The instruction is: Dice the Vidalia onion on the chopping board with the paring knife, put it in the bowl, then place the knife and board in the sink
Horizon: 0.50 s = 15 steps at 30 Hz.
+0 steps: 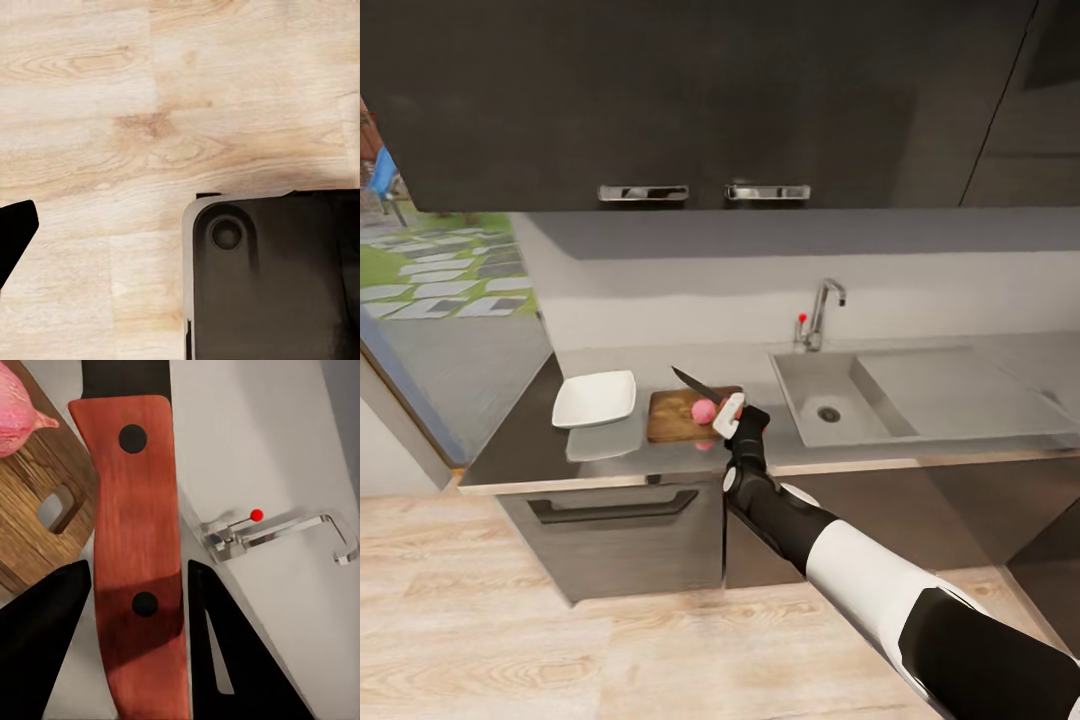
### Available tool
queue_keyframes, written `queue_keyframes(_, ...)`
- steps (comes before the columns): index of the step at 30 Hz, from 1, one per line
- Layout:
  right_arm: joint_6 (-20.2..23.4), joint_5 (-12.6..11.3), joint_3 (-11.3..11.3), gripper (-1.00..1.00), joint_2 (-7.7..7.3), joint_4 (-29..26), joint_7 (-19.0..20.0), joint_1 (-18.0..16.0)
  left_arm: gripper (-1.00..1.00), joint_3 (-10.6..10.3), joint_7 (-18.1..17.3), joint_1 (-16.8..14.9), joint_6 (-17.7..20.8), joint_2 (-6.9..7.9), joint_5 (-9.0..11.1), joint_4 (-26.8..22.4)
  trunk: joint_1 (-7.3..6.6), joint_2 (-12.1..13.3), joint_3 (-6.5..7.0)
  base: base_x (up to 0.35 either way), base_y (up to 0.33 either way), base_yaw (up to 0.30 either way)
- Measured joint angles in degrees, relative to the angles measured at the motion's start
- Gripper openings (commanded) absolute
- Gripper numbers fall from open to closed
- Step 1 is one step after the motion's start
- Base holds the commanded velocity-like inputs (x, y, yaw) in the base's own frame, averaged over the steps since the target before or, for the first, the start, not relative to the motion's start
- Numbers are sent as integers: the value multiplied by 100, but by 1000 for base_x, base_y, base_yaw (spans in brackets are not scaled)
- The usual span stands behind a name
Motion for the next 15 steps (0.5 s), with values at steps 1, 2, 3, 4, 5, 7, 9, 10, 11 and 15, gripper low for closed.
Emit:
queue_keyframes(1,0,-1,3,-100,0,2,11,0,100,0,0,0,0,0,0,1,1,0,0,123,0,0)
queue_keyframes(2,0,-2,13,-100,0,4,58,0,100,0,1,0,0,0,0,1,2,1,0,99,0,0)
queue_keyframes(3,0,0,16,-100,0,4,82,0,100,0,1,0,0,0,0,1,2,1,0,63,0,0)
queue_keyframes(4,0,-2,20,-100,0,4,130,0,100,0,1,0,0,0,0,1,2,1,0,40,0,0)
queue_keyframes(5,0,-1,22,-100,0,5,172,0,100,0,1,0,0,0,0,2,3,1,0,32,0,0)
queue_keyframes(7,0,-1,20,-100,0,5,212,0,100,-2,1,0,0,0,0,2,3,1,0,19,0,0)
queue_keyframes(9,0,0,19,-100,0,5,232,0,100,-1,1,0,0,0,0,2,3,1,0,9,0,0)
queue_keyframes(10,0,0,18,-100,0,5,239,0,100,-1,1,0,0,0,0,2,3,1,0,5,0,0)
queue_keyframes(11,0,1,20,-100,0,5,242,0,100,0,1,0,0,0,0,2,3,1,0,3,0,0)
queue_keyframes(15,0,7,27,-100,0,5,244,0,100,0,0,0,0,0,0,2,3,1,0,1,0,0)
